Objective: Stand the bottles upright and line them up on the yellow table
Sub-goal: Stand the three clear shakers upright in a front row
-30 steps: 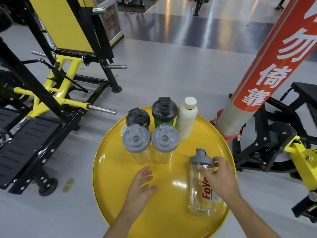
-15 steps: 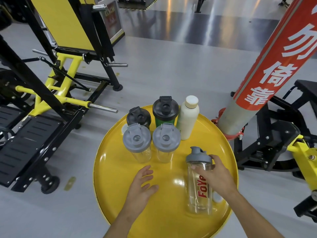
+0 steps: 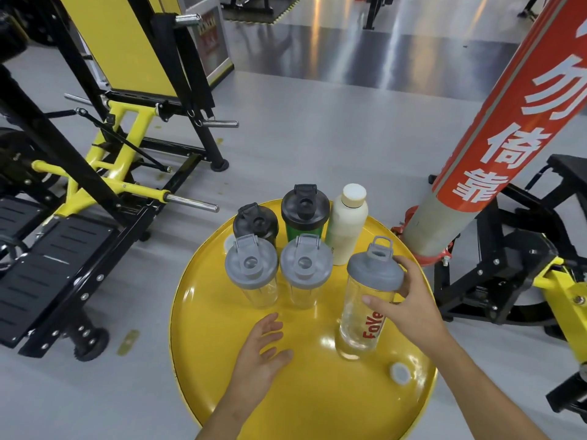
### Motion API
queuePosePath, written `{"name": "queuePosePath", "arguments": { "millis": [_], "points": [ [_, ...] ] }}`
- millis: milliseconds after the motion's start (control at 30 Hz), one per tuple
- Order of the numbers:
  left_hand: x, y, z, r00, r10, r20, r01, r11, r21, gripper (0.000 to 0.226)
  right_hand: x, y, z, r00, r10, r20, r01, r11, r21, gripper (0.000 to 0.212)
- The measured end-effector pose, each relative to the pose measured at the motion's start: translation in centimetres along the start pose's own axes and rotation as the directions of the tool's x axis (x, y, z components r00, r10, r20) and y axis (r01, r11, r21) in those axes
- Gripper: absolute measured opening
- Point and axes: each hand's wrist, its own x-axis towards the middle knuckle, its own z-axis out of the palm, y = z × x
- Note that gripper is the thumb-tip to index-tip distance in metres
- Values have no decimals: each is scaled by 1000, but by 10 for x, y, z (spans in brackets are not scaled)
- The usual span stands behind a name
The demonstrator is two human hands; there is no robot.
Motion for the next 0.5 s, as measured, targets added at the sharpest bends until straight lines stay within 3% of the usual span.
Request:
{"name": "queuePosePath", "arguments": {
  "millis": [500],
  "points": [
    [-8, -5, -2, 999, -12, -48, 11, 1000, -20, 70, 28, -10, 0, 961, -212, 177, 225, 973, -59, 100]
  ]
}}
